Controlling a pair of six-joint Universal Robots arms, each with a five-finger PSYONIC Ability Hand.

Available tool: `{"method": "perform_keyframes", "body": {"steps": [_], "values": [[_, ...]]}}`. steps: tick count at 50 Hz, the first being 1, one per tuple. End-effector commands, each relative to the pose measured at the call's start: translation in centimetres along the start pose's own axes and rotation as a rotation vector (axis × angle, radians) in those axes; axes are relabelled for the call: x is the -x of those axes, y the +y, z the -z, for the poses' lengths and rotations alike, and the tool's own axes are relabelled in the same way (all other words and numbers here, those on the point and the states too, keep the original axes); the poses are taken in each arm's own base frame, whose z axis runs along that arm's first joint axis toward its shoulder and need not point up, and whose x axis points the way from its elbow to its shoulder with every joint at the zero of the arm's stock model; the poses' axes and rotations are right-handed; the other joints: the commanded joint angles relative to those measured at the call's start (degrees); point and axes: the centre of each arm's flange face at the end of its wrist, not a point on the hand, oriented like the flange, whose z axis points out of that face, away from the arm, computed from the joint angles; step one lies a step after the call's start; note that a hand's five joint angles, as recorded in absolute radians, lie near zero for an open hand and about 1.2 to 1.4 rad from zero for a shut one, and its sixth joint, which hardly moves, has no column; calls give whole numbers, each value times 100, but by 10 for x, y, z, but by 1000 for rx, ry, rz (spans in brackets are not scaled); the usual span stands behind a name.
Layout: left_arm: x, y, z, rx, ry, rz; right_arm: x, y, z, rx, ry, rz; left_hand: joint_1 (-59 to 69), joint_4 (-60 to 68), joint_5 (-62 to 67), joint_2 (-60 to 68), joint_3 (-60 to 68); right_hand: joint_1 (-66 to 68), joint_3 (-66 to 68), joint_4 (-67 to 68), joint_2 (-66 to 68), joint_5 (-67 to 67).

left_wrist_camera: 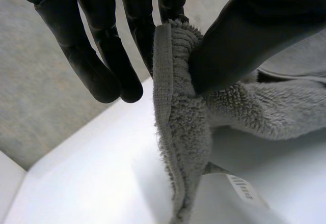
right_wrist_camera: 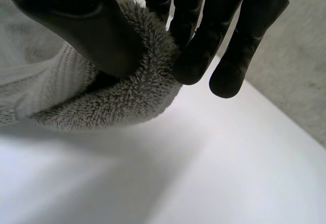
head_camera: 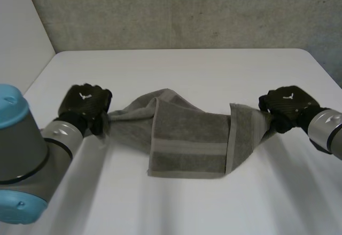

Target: Fold the towel.

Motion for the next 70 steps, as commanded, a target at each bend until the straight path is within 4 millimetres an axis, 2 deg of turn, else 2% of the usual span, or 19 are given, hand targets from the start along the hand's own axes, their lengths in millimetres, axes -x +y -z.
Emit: {"method": "perform_keyframes", "body": {"steps": [1, 7, 12, 17, 19, 24, 28, 33, 35, 38, 40, 43, 45, 49, 55, 57, 63, 67, 70], "values": [[25, -53, 25, -164, -76, 12, -28, -43, 36, -109, 121, 45, -81, -729, -1516, -668, -862, 419, 231, 220, 286, 244], [42, -93, 49, -311, -133, 13, -45, -79, 62, -219, 213, 110, -81, -729, -1516, -668, -862, 419, 231, 220, 286, 244], [41, -96, 51, -321, -122, 11, -47, -81, 65, -187, 192, 93, -81, -729, -1516, -668, -862, 419, 231, 220, 286, 244], [33, -75, 36, -237, -73, 9, -46, -59, 48, -71, 120, 33, -112, -760, -1547, -699, -894, 419, 231, 220, 286, 244], [19, -49, 20, -128, -23, 9, -41, -47, 34, -11, 70, 27, -112, -760, -1547, -699, -894, 419, 231, 220, 286, 244], [9, -19, -5, -3, 19, 9, -41, -32, 12, 51, 33, 49, -129, -777, -1564, -716, -910, 419, 231, 220, 286, 244], [4, -16, -25, 8, 32, 5, -35, -33, -5, 41, -2, 62, -112, -760, -1547, -699, -894, 419, 231, 220, 286, 244], [12, -56, -54, -128, 1, -2, -46, -66, -28, -75, 73, 118, -81, -729, -1516, -668, -862, 419, 231, 220, 286, 244], [30, -104, -62, -281, -59, 7, -55, -109, -38, -292, 188, 155, -81, -729, -1516, -668, -862, 419, 231, 220, 286, 244], [37, -124, -62, -353, -83, 17, -60, -128, -41, -423, 250, 156, -81, -729, -1516, -668, -862, 419, 231, 220, 286, 244], [51, -163, -59, -528, -137, 40, -76, -163, -27, -656, 384, 133, -81, -729, -1516, -668, -862, 419, 231, 220, 286, 244], [62, -191, -46, -667, -171, 89, -82, -181, -3, -731, 433, 95, -81, -729, -1516, -668, -862, 419, 231, 220, 286, 244], [61, -193, -42, -675, -161, 107, -82, -178, -2, -717, 426, 77, -81, -729, -1516, -668, -862, 419, 231, 220, 286, 244], [61, -181, -41, -631, -150, 125, -73, -161, -11, -642, 381, 58, -95, -743, -1530, -682, -877, 419, 231, 220, 286, 244], [41, -122, -56, -448, -93, 121, -52, -127, -21, -469, 255, 37, -129, -777, -1564, -716, -910, 419, 231, 220, 286, 244], [29, -89, -60, -338, -62, 119, -41, -102, -34, -364, 192, 39, -162, -810, -1597, -749, -944, 419, 231, 220, 286, 244], [10, -36, -55, -169, -11, 111, -21, -62, -45, -189, 102, 47, -213, -861, -1648, -800, -994, 419, 231, 220, 286, 244], [5, -21, -51, -120, 2, 99, -9, -26, -54, -32, 42, 74, -230, -878, -1665, -817, -1011, 419, 231, 220, 286, 244], [3, -12, -47, -90, 8, 83, -7, -16, -54, 8, 25, 74, -230, -878, -1665, -817, -1011, 419, 231, 220, 286, 244]]}}
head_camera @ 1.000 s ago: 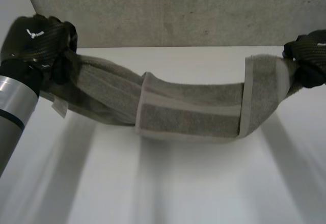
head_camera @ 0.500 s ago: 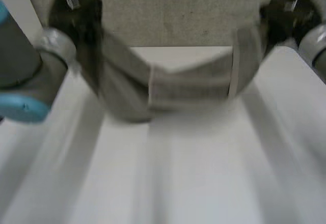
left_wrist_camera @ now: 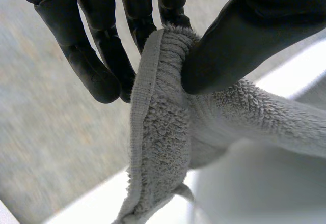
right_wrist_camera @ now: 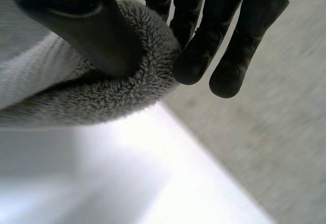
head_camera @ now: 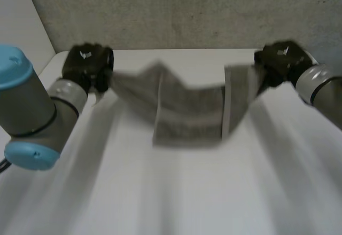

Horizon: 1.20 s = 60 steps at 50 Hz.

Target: Fold the towel.

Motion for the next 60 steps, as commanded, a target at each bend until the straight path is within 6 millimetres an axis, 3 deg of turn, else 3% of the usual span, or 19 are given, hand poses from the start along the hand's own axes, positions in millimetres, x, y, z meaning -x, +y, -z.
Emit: {"method": "perform_keyframes", "body": {"steps": [1, 11, 23, 31, 32, 33, 34, 35, 40, 43, 46, 48, 52, 55, 56, 58, 59, 60], "values": [[-7, 27, 15, 95, 24, -33, 16, 41, 1, 176, -76, 27, -257, -879, -1666, -839, -1017, 419, 231, 220, 286, 244], [-4, 14, 24, 70, 18, -38, 9, 51, 8, 219, -66, 10, -291, -912, -1699, -872, -1051, 419, 231, 220, 286, 244], [-5, 20, 34, 99, 23, -39, 13, 62, 25, 277, -92, -22, -459, -1080, -1868, -1041, -1219, 419, 231, 220, 286, 244], [-9, 27, 38, 122, 36, -35, -15, 67, 11, 264, -6, -15, -459, -1080, -1868, -1041, -1219, 419, 231, 220, 286, 244], [-9, 27, 38, 122, 36, -35, -17, 74, 6, 282, -3, -21, -459, -1080, -1868, -1041, -1219, -491, -679, -690, -624, -666], [-12, 27, 40, 125, 46, -36, -16, 82, 3, 305, -6, -29, -443, -1064, -1851, -1024, -1202, -3514, -3702, -3714, -3647, -3690], [-14, 29, 41, 130, 51, -36, -16, 82, 3, 305, -6, -29, -459, -1080, -1868, -1041, -1219, -3544, -3732, -3744, -3678, -3720], [-14, 29, 41, 130, 51, -36, -14, 88, 2, 330, -4, -32, -459, -1080, -1868, -1041, -1219, -5926, -6114, -6126, -6059, -6102], [-25, 25, 49, 121, 85, -40, -12, 81, 9, 312, 10, -31, -510, -1131, -1918, -1091, -1270, -6539, -6727, -6738, -6672, -6714], [-26, 24, 49, 117, 87, -41, -18, 49, 22, 180, 85, 14, -560, -1181, -1969, -1142, -1320, -6581, -6769, -6780, -6714, -6756], [-25, 25, 47, 118, 83, -40, -16, 37, 28, 127, 99, 27, -560, -1181, -1969, -1142, -1320, -6581, -6769, -6780, -6714, -6756], [-24, 25, 47, 119, 80, -40, -1, 14, 39, 30, 91, 42, -560, -1181, -1969, -1142, -1320, -6581, -6769, -6780, -6714, -6756], [-23, 25, 46, 118, 76, -40, 21, -2, 49, -24, 45, 43, -560, -1181, -1969, -1142, -1320, -6572, -6761, -6772, -6706, -6748], [-23, 26, 46, 119, 77, -40, 70, -13, 61, -61, -96, 52, -560, -1181, -1969, -1142, -1320, -6522, -6710, -6722, -6655, -6698], [-23, 26, 46, 119, 77, -40, 70, -13, 61, -61, -97, 52, -560, -1181, -1969, -1142, -1320, -6522, -6710, -6722, -6655, -6698], [-23, 26, 46, 119, 77, -40, 102, -21, 71, -97, -202, 64, -560, -1181, -1969, -1142, -1320, -6322, -6510, -6521, -6455, -6497], [-23, 26, 46, 119, 77, -40, 102, -21, 71, -97, -203, 64, -560, -1181, -1969, -1142, -1320, -6320, -6508, -6520, -6453, -6496], [-23, 26, 46, 119, 78, -40, 117, -21, 73, -101, -255, 65, -560, -1181, -1969, -1142, -1320, -6270, -6458, -6470, -6403, -6446]]}}
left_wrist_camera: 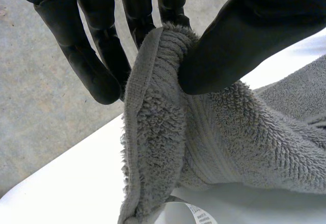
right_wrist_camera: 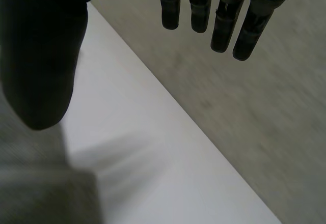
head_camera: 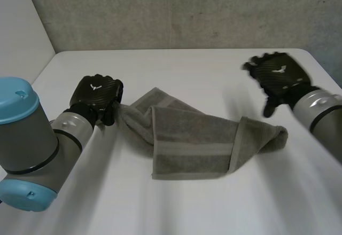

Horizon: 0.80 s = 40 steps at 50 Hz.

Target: Fold the towel.

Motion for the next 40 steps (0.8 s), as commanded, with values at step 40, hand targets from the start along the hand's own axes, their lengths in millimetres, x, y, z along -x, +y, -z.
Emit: {"method": "perform_keyframes", "body": {"steps": [40], "values": [[8, 2, -3, 5, -23, 5, 188, 41, -19, -39, -615, 175, -576, -1053, -1984, -1054, -1063, 2894, 2774, 2741, 2700, 2868]]}}
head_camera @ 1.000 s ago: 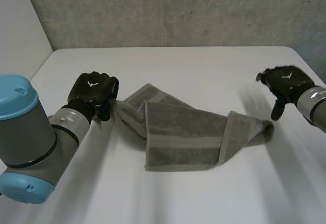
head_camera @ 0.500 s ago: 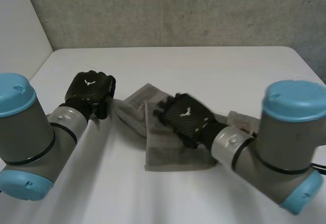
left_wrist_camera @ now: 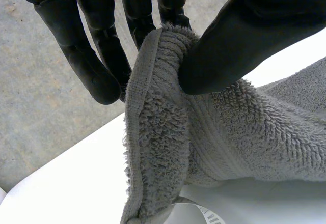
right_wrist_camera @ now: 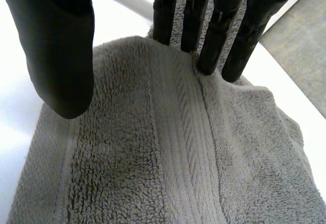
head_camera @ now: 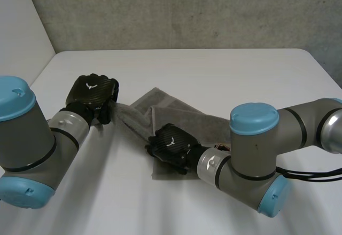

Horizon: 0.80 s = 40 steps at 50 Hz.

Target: Fold the towel.

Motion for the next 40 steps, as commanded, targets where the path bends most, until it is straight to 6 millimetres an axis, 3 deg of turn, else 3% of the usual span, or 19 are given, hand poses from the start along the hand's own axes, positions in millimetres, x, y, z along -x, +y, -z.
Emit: {"method": "perform_keyframes", "body": {"steps": [1, 3, 5, 8, 14, 16, 17, 19, 20, 22, 25, 27, 35, 40], "values": [[0, 0, 0, -1, 0, 0, 1, 5, -3, 14, 1, 22, -577, -1053, -1971, -1054, -1042, 1305, 1303, 1295, 1292, 1246], [0, 0, 0, -1, 0, 0, 0, 5, -3, 13, 6, 23, -577, -1053, -1971, -1054, -1042, 1944, 1942, 1934, 1931, 1885], [0, 0, 0, 1, 0, 0, -2, 1, -2, 7, 18, 19, -577, -1053, -1971, -1054, -1042, 3934, 3933, 3925, 3922, 3876], [1, -1, 0, -2, -2, 0, -9, -3, -1, 3, 56, 9, -577, -1053, -1971, -1054, -1042, 5065, 5063, 5055, 5052, 5006], [3, -1, -2, -5, -9, -1, -36, -33, 16, -42, 170, -5, -577, -1053, -1971, -1054, -1042, 5067, 5065, 5057, 5054, 5008], [8, -1, -3, -3, -23, -1, -51, -56, 31, -94, 228, -31, -510, -987, -1904, -988, -975, 5067, 5065, 5057, 5054, 5008], [8, -1, -3, -3, -23, -1, -51, -56, 31, -94, 228, -31, -510, -986, -1903, -987, -975, 5067, 5065, 5057, 5054, 5008], [11, -3, -4, -7, -30, 0, -83, -66, 52, -120, 319, -74, -443, -919, -1836, -920, -908, 5067, 5065, 5057, 5054, 5008], [11, -3, -4, -7, -30, 0, -83, -66, 52, -120, 320, -74, -442, -919, -1836, -920, -907, 5067, 5065, 5057, 5054, 5008], [13, -7, -5, -16, -36, -1, -114, -70, 77, -138, 419, -109, -409, -885, -1803, -886, -874, 5067, 5065, 5057, 5054, 5008], [14, -8, -5, -20, -38, -1, -126, -73, 89, -146, 458, -127, -409, -885, -1802, -886, -874, 5067, 5065, 5057, 5054, 5008], [16, -16, -2, -37, -44, -2, -141, -78, 111, -147, 502, -142, -409, -885, -1802, -886, -874, 5067, 5065, 5057, 5054, 5008], [17, -35, 9, -81, -46, -3, -162, -60, 150, -9, 474, -254, -409, -885, -1802, -886, -874, 5067, 5065, 5057, 5054, 5008], [15, -37, 12, -78, -38, -5, -164, -50, 162, 64, 429, -284, -409, -885, -1802, -886, -874, 5067, 5065, 5057, 5054, 5008]]}}
